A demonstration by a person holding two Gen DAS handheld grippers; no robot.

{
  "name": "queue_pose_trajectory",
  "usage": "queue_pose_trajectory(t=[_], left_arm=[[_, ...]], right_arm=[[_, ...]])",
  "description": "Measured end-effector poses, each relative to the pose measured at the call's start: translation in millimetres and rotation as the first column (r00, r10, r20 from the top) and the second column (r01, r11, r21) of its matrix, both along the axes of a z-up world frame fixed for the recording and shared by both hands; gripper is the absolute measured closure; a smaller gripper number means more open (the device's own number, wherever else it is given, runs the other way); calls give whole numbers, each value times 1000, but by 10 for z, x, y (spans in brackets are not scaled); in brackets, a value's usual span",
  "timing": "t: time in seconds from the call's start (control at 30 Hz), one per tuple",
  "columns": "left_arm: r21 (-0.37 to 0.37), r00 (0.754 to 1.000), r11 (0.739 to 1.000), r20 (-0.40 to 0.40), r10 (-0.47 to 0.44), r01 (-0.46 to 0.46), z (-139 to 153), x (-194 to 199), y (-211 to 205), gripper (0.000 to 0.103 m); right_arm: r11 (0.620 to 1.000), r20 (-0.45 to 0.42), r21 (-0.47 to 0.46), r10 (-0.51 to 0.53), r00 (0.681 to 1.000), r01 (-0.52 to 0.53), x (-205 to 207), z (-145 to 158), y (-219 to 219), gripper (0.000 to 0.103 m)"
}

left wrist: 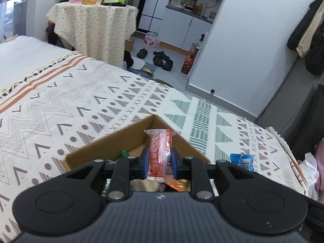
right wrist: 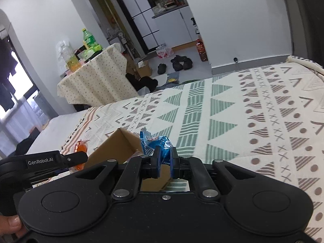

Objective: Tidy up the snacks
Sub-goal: 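Carry both snacks over the box and open both grippers to drop them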

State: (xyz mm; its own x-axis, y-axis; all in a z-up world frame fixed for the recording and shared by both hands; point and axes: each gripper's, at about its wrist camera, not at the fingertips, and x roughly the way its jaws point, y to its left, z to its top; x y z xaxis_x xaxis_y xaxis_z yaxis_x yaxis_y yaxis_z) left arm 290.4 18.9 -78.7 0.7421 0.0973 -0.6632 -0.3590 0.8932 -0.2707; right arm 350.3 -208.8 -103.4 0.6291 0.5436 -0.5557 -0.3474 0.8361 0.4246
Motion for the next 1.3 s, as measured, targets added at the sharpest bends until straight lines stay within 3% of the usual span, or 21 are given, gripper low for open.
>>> queue_pose_trajectory(t=[0.47, 0.63, 0.8, 0.9, 0.93, 0.97, 1.1, 1.3], left_arm=[[-92, 998, 996, -56, 9, -14, -166, -18, 639, 81], [-129, 996, 991, -84, 22, -33, -229, -22, 809, 62], [-136, 996, 989, -87, 36, -48, -203, -84, 930, 50], [-131, 995, 990, -99, 30, -43, -180, -114, 961, 41], [-126, 994, 991, -103, 28, -41, -168, -130, 966, 37], [-121, 994, 992, -106, 27, -40, -157, -139, 971, 36], [-108, 992, 993, -127, 24, -37, -104, -196, 976, 24], [-78, 986, 997, -169, -7, -7, 25, -282, 894, 16]], right_arm=[[996, 1, -49, 73, 997, -73, 75, 97, 867, 95], [995, 1, -58, 83, 997, -83, 99, 145, 1077, 95], [993, 7, -72, 92, 996, -91, 93, 186, 1268, 94], [995, -5, -58, 79, 997, -79, 98, 183, 1312, 86], [995, -21, -58, 75, 997, -76, 101, 176, 1315, 75], [996, -31, -57, 69, 997, -70, 92, 168, 1303, 70], [994, -58, -96, 38, 998, -44, -13, 161, 1218, 70], [992, -75, -123, 8, 997, -17, -222, 239, 1031, 70]])
